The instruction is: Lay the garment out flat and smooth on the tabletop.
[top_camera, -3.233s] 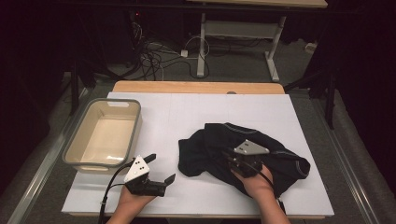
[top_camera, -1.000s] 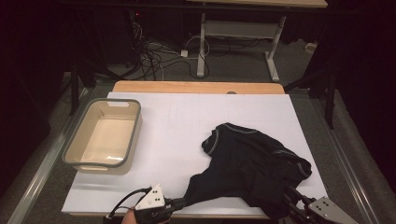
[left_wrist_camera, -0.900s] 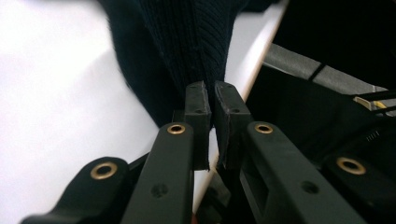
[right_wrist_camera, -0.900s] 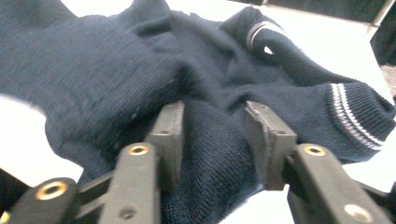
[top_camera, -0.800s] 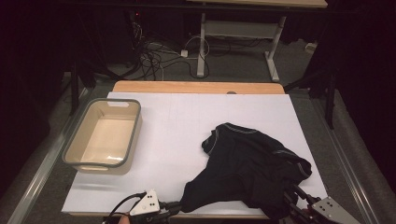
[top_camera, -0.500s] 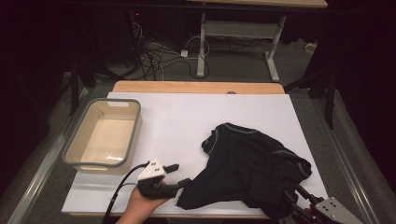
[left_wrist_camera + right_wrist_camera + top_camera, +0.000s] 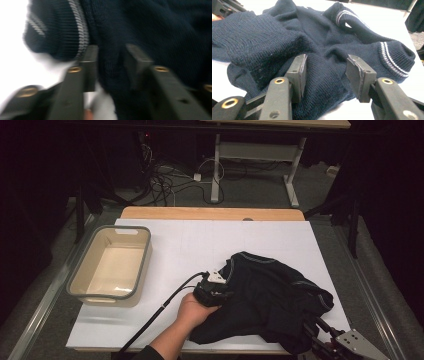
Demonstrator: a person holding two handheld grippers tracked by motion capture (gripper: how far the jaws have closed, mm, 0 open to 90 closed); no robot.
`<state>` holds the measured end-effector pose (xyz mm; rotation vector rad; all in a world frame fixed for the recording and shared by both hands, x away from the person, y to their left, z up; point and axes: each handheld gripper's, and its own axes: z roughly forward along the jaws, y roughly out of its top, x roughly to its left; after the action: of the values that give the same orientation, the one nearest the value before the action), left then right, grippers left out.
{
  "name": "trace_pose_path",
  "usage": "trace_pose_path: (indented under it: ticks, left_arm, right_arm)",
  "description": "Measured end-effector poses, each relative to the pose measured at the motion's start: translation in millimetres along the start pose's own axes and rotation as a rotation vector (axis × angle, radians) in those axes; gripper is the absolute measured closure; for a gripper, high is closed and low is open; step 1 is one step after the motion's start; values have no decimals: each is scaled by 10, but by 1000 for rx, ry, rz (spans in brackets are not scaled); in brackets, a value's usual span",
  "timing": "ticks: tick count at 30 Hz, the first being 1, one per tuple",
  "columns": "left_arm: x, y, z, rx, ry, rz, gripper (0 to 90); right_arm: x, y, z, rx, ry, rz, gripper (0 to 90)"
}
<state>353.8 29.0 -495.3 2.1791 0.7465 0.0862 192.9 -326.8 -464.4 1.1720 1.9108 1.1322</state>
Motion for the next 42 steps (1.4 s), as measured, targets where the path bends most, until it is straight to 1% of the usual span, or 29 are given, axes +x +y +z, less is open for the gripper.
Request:
trace_pose_path:
  ticks: [1,2,3,5,6,7,9,10,11,12,15,18,19,20,23,24,26,28,29,31,32,33,34,35,37,38,40,41,42]
  left_arm:
    - [-38,-16,-16,6,2,25,791]
    - [-71,-45,-50,-3,8,42,805]
    - [-94,-85,-111,-25,14,50,811]
    - [-103,-196,-278,-70,20,53,816]
    - [-89,-334,-462,-99,29,41,816]
    - [-89,-334,-462,-99,29,41,816]
    - [-80,-484,-633,-110,46,45,816]
    - [-68,-643,-778,-123,50,32,816]
    - [-64,-720,-840,-126,55,28,816]
    - [-64,-720,-840,-126,55,28,815]
    - [-71,-927,-991,-134,67,19,814]
    - [-101,-1114,-1132,-165,65,3,815]
    - [-112,-1172,-1204,-163,70,5,815]
    - [-112,-1172,-1204,-163,70,5,815]
    - [-110,-1204,-1285,-162,88,21,815]
    - [-103,-1218,-1288,-158,84,22,815]
    - [-93,-1244,-1270,-139,60,28,814]
    - [-95,-1260,-1238,-127,40,28,813]
    - [-95,-1260,-1238,-127,40,28,812]
    - [-103,-1257,-1233,-135,39,28,809]
    - [-98,-1249,-1235,-143,36,15,764]
    - [-98,-1249,-1235,-143,36,15,728]
    - [-92,-1245,-1236,-147,38,8,728]
    - [-88,-1245,-1237,-156,40,-1,704]
    - [-75,-1239,-1238,-177,48,-20,612]
    - [-61,-1228,-1227,-195,53,-38,516]
    - [-57,-1217,-1218,-203,58,-46,419]
    - [-52,-1178,-1195,-230,52,-35,368]
    - [-55,-1154,-1184,-251,58,-27,333]
  right_arm:
    - [-1,-2,5,1,1,1,529]
    - [-3,-3,7,1,2,0,529]
    - [-4,-2,7,1,1,-1,529]
    - [0,0,2,0,-1,-3,529]
    - [5,0,-1,-1,-3,-5,529]
    - [5,0,-1,-1,-3,-5,529]
    - [10,5,8,-2,-4,-8,529]
    - [14,6,9,0,-3,-7,529]
    - [17,7,10,1,-3,-7,529]
    - [17,7,10,1,-3,-7,529]
    - [24,11,10,0,-2,-8,529]
    - [33,10,14,2,-5,-6,521]
    - [36,7,17,5,-5,-10,516]
    - [36,7,17,5,-5,-10,516]
    - [18,24,23,0,-10,-5,509]
    - [12,30,27,0,-9,0,509]
    - [-12,39,36,1,-18,7,508]
    - [-61,43,25,-1,-41,18,508]
    - [-61,43,25,-1,-41,18,508]
    - [-79,45,6,-5,-57,21,508]
    - [-96,49,-15,-8,-61,26,523]
    - [-107,56,-28,-8,-60,28,526]
    - [-107,56,-28,-8,-60,28,526]
    - [-123,62,-36,-13,-72,25,526]
    - [-176,60,-35,-11,-82,37,518]
    - [-261,52,6,2,-92,61,477]
    - [-366,65,88,19,-88,92,382]
    - [-420,80,141,32,-91,101,321]
    - [-469,98,194,47,-95,115,274]
